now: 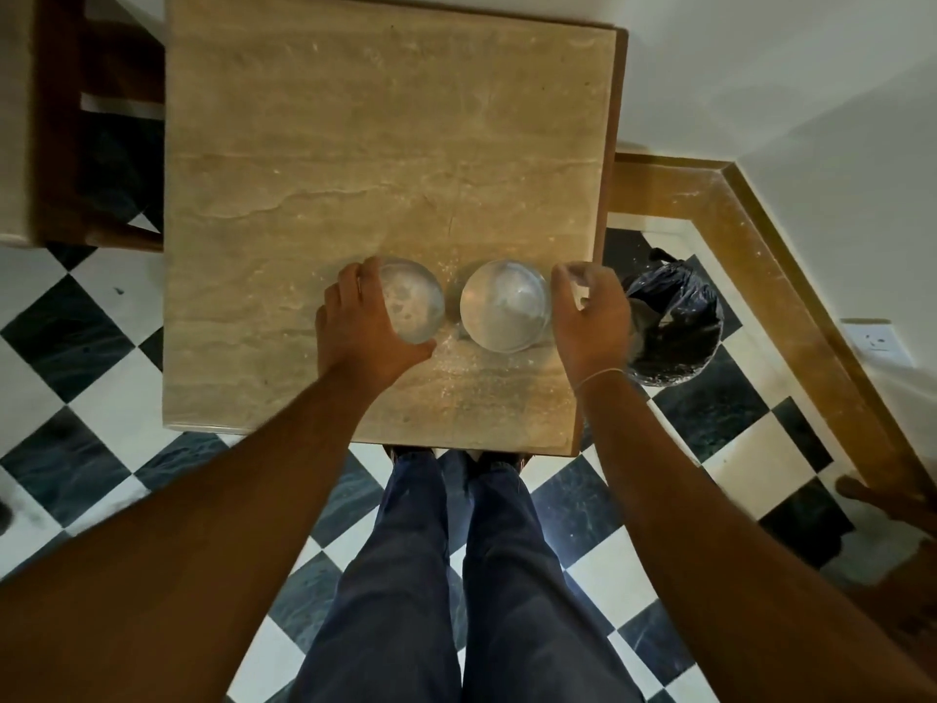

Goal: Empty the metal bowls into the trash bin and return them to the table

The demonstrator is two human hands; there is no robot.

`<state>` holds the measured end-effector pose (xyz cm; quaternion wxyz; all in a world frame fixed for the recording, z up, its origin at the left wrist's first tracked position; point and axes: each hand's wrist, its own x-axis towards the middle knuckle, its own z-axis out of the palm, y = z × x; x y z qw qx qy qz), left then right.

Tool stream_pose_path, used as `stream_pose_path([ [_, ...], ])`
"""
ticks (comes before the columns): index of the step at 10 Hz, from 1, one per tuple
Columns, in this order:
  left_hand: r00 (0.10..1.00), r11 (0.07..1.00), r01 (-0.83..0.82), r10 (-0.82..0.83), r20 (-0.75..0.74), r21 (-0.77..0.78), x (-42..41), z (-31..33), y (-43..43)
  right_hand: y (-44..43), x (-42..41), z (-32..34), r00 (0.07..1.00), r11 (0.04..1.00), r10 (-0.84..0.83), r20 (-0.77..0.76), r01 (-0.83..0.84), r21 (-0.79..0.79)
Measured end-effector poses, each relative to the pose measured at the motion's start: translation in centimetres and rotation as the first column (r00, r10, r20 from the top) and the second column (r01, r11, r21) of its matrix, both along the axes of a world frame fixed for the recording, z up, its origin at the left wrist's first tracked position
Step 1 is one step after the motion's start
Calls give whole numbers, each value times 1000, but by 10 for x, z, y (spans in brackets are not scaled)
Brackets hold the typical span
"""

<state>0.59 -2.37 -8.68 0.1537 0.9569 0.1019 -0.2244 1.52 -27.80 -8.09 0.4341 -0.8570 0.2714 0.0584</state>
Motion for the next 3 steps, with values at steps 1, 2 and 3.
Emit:
stream_pose_path([
  [1, 1000, 1000, -18, 18, 9, 17, -2, -4, -5, 0, -2, -8, 997, 995, 58, 42, -54, -89],
  [2, 1000, 999, -15, 15, -1, 30, -3, -6, -2, -2, -2, -12, 992, 988, 114, 59, -107, -116],
  [3, 1000, 997, 23, -23, -13, 69, -11, 8, -1, -1, 2, -2, 976, 957, 217, 10, -211, -200],
])
